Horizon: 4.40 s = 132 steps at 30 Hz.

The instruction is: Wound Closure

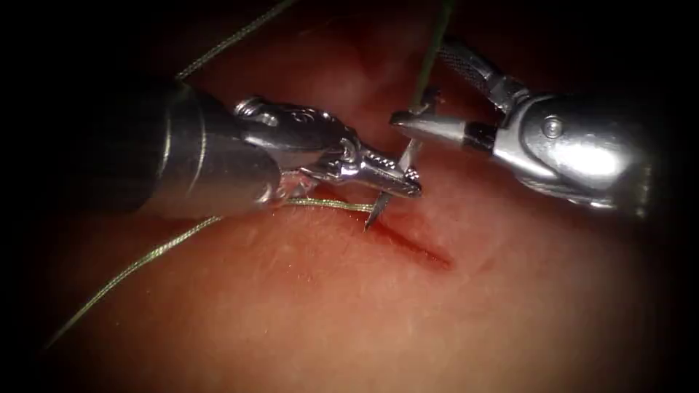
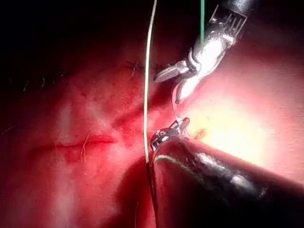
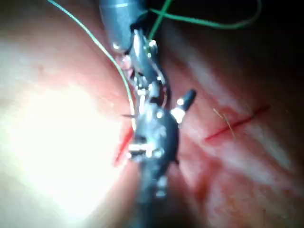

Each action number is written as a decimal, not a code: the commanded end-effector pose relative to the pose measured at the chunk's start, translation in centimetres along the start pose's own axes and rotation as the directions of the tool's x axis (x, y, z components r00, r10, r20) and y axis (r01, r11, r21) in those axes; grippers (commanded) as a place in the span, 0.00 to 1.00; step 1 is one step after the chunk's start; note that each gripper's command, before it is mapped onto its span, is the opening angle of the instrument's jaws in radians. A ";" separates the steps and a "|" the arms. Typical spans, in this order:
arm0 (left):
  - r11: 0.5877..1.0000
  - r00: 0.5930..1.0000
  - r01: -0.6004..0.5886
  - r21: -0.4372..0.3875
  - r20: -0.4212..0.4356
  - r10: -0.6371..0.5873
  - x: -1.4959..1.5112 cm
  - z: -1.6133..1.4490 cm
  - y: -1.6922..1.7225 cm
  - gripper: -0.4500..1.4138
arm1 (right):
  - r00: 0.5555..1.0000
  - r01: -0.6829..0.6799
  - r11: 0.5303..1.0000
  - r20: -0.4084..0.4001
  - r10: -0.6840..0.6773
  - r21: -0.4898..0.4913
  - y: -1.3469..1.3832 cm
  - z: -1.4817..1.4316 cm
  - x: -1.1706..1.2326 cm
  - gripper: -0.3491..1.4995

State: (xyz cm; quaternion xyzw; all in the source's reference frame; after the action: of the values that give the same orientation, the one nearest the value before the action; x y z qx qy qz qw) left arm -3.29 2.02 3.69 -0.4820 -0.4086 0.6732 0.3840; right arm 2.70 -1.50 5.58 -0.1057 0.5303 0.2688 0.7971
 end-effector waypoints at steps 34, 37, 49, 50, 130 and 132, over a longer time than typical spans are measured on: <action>0.948 0.942 -0.246 0.201 0.280 0.185 -0.38 -0.73 -0.15 0.77 | 0.992 0.126 0.987 0.010 -0.128 0.098 0.16 0.18 -0.31 0.00; 0.941 0.918 -0.274 0.201 0.345 0.193 -0.59 -0.56 -0.44 0.74 | 0.990 0.139 0.985 0.004 -0.140 0.098 0.18 0.29 -0.41 0.00; 0.944 0.911 -0.281 0.172 0.359 0.206 -0.75 -0.39 -0.53 0.64 | 0.977 0.213 0.970 -0.017 -0.213 0.117 0.17 0.50 -0.62 0.00; 0.945 0.911 -0.279 0.171 0.358 0.204 -0.74 -0.39 -0.50 0.64 | 0.975 0.220 0.968 -0.016 -0.220 0.119 0.18 0.50 -0.63 0.00; 0.942 0.891 -0.313 0.118 0.379 0.249 -1.13 -0.15 -0.13 0.54 | 0.974 0.226 0.964 -0.011 -0.227 0.141 -0.24 0.65 -1.08 0.00; 0.942 0.891 -0.313 0.118 0.379 0.249 -1.14 -0.15 -0.13 0.54 | 0.980 0.195 0.971 -0.004 -0.197 0.136 -0.26 0.66 -1.12 0.00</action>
State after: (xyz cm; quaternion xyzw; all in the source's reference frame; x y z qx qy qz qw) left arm -2.80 1.06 4.10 -0.3686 -0.3366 0.8318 0.2428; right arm 2.96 -1.77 6.78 -0.1016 0.5297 0.1562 0.8274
